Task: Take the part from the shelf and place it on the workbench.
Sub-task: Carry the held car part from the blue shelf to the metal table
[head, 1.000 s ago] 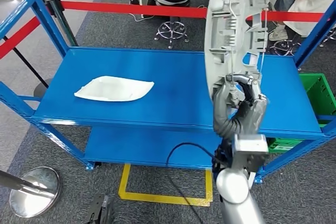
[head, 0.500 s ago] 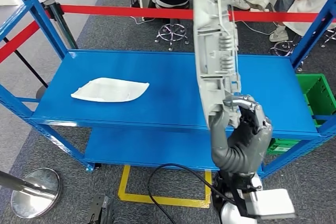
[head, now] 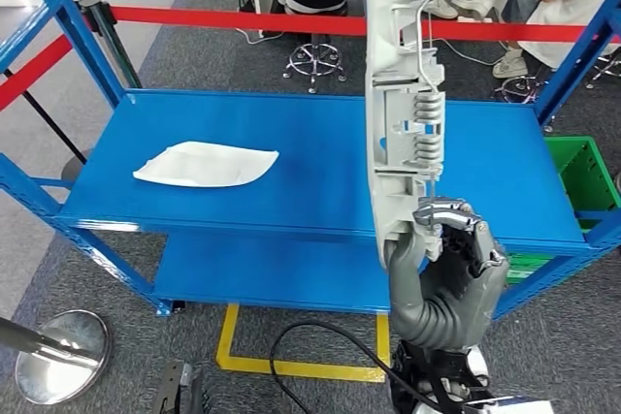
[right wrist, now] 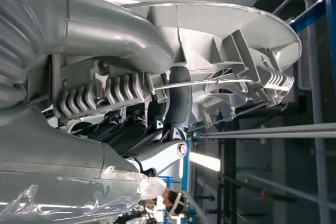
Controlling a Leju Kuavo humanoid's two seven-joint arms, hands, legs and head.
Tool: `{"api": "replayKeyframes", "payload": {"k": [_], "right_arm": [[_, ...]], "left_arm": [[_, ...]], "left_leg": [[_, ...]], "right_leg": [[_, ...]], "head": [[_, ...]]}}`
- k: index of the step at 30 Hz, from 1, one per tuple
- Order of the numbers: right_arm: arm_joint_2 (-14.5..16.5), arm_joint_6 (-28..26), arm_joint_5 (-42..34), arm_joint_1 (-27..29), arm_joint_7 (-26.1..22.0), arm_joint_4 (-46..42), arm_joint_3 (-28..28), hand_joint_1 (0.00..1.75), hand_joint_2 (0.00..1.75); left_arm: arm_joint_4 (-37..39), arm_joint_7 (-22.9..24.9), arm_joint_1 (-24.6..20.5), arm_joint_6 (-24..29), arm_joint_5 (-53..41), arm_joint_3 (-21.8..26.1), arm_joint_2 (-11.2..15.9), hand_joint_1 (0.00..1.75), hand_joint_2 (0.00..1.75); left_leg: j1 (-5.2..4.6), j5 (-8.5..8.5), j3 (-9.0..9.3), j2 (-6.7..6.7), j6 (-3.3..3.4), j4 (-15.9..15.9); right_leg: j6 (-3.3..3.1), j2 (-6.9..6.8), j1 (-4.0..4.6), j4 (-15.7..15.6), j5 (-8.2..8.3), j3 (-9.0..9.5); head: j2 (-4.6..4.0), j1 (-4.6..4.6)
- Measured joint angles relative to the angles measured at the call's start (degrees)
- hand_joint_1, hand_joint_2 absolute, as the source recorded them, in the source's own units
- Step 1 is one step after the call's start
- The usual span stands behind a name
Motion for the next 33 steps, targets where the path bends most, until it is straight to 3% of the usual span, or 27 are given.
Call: {"api": "replayKeyframes", "payload": {"k": [4, 5, 7, 8, 9, 11, 13, 17, 19, 21, 22, 23, 24, 26, 28, 31, 33], "right_arm": [[0.00, -0.64, 0.15, 0.22, 0.00, -0.10, -0.03, 1.75, 1.75], [-0.04, -0.86, 0.14, 0.34, 0.08, -0.12, -0.05, 1.75, 1.75], [-0.26, -1.53, -0.07, 0.85, 0.52, -0.14, -0.13, 1.75, 1.75], [-0.37, -1.91, -0.20, 1.10, 0.82, -0.14, -0.19, 1.75, 1.75], [-0.45, -2.13, -0.33, 1.27, 1.10, -0.14, -0.25, 1.75, 1.75], [-0.46, -2.32, -0.41, 1.29, 1.43, -0.12, -0.31, 1.75, 1.75], [-0.48, -2.34, -0.44, 1.29, 1.55, -0.09, -0.32, 1.75, 1.75], [-0.46, -2.43, -0.53, 1.34, 1.73, -0.06, -0.35, 1.75, 1.75], [-0.44, -2.52, -0.52, 1.35, 1.77, -0.06, -0.36, 1.75, 1.75], [-0.44, -2.63, -0.51, 1.37, 1.84, -0.05, -0.36, 1.75, 1.75], [-0.44, -2.71, -0.53, 1.38, 1.98, -0.03, -0.36, 1.75, 1.75], [-0.44, -2.80, -0.57, 1.38, 2.16, -0.01, -0.36, 1.75, 1.75], [-0.44, -2.88, -0.61, 1.38, 2.38, 0.02, -0.36, 1.75, 1.75], [-0.44, -2.99, -0.59, 1.35, 2.86, 0.05, -0.36, 1.75, 1.75], [-0.45, -3.16, -0.42, 1.33, 3.34, 0.14, -0.40, 1.75, 1.75], [-0.46, -3.46, -0.16, 1.33, 3.63, 0.38, -0.48, 1.75, 1.75], [-0.46, -3.63, 0.03, 1.33, 3.67, 0.43, -0.49, 1.75, 1.75]], "left_arm": [[0.00, 0.45, 0.10, 0.15, -0.18, 0.07, -0.06, 0.00, 1.75], [0.00, 0.55, 0.09, 0.30, -0.26, 0.09, -0.06, 0.00, 1.75], [0.00, 0.87, 0.13, 0.97, -0.52, 0.16, -0.01, 0.00, 1.75], [0.00, 1.08, 0.14, 1.36, -0.66, 0.19, 0.01, 0.00, 1.75], [0.00, 1.23, 0.16, 1.65, -0.73, 0.21, 0.02, 0.00, 1.75], [0.00, 1.47, 0.15, 1.94, -0.78, 0.23, 0.03, 0.00, 1.75], [0.00, 1.67, 0.15, 2.14, -0.77, 0.26, 0.08, 0.00, 1.75], [0.00, 1.86, 0.10, 2.27, -0.77, 0.28, 0.10, 0.00, 1.75], [0.00, 1.87, 0.08, 2.33, -0.77, 0.29, 0.11, 0.00, 1.75], [0.00, 2.14, 0.12, 2.56, -0.76, 0.32, 0.14, 0.00, 1.75], [0.00, 2.37, 0.15, 2.72, -0.76, 0.33, 0.16, 0.00, 1.75], [0.00, 2.61, 0.16, 2.91, -0.77, 0.35, 0.17, 0.00, 1.75], [0.00, 2.79, 0.15, 3.08, -0.78, 0.38, 0.17, 0.00, 1.75], [0.00, 2.93, 0.06, 3.47, -0.86, 0.42, 0.17, 0.00, 1.75], [0.00, 2.90, -0.14, 4.01, -1.07, 0.45, 0.11, 0.00, 1.75], [0.00, 2.53, -0.18, 4.99, -1.37, 0.46, 0.01, 0.00, 1.75], [0.00, 2.37, -0.18, 5.43, -1.43, 0.50, -0.03, 0.00, 1.75]], "left_leg": [[0.29, 0.32, 0.13, 0.07, 0.49, -0.34], [0.29, 0.31, 0.14, 0.09, 0.59, -0.34], [0.28, 0.29, 0.19, 0.18, 0.81, -0.33], [0.30, 0.26, 0.24, 0.21, 0.89, -0.32], [0.32, 0.21, 0.32, 0.19, 0.85, -0.31], [0.27, 0.02, 0.49, 0.08, 0.51, -0.21], [0.05, -0.07, 0.44, -0.04, -0.07, -0.07], [0.09, -0.37, 0.15, -0.01, -1.25, 0.11], [0.09, -3.16, -1.80, 0.08, -1.69, 4.40], [0.07, -6.94, -5.45, 0.11, -1.88, 12.24], [0.06, -7.83, -6.80, 0.11, -1.88, 15.10], [0.05, -7.68, -7.32, 0.11, -1.82, 16.17], [0.06, -6.37, -6.67, 0.11, -1.71, 14.88], [0.06, -2.45, -2.94, 0.11, -1.40, 7.69], [0.03, -0.27, 0.04, 0.05, -1.04, 1.49], [-0.10, 0.39, 0.13, -0.03, -0.19, -0.02], [0.01, 1.05, -0.23, 0.12, 0.57, -0.29]], "right_leg": [[0.49, -0.03, -0.08, 0.27, -0.32, -0.28], [0.69, -0.10, -0.11, 2.93, -1.82, -1.38], [1.22, -0.23, -0.21, 11.53, -5.55, -5.16], [1.44, -0.30, -0.28, 14.68, -6.63, -6.54], [1.49, -0.32, -0.35, 13.88, -5.63, -6.09], [1.52, -0.37, -0.49, 5.79, -2.08, -1.90], [1.03, -0.21, -0.53, 0.69, -0.68, 0.72], [-0.71, 0.00, -0.47, -0.03, -0.54, 0.76], [-1.33, -0.12, -0.66, -0.18, -0.35, 0.81], [-1.58, -0.23, -0.60, -0.14, -0.23, 0.73], [-1.62, -0.25, -0.57, -0.13, -0.17, 0.70], [-1.61, -0.24, -0.55, -0.12, -0.13, 0.68], [-1.56, -0.20, -0.54, -0.12, -0.08, 0.68], [-1.30, -0.09, -0.52, -0.12, 0.06, 0.66], [-0.77, -0.01, -0.27, 0.04, 0.26, 0.37], [0.33, -0.04, -0.22, -0.24, 0.90, -0.01], [0.97, -0.13, -0.36, 0.79, -0.41, -0.62]], "head": [[0.01, -0.04], [0.00, 0.11], [0.00, 0.44], [-0.01, 0.58], [-0.01, 0.59], [0.00, 0.62], [0.00, 0.57], [-0.01, 0.30], [-0.01, 0.06], [0.00, -0.16], [0.01, -0.17], [0.00, -0.18], [-0.01, -0.19], [-0.02, -0.20], [-0.01, -0.17], [0.00, -0.17], [0.00, -0.11]]}}
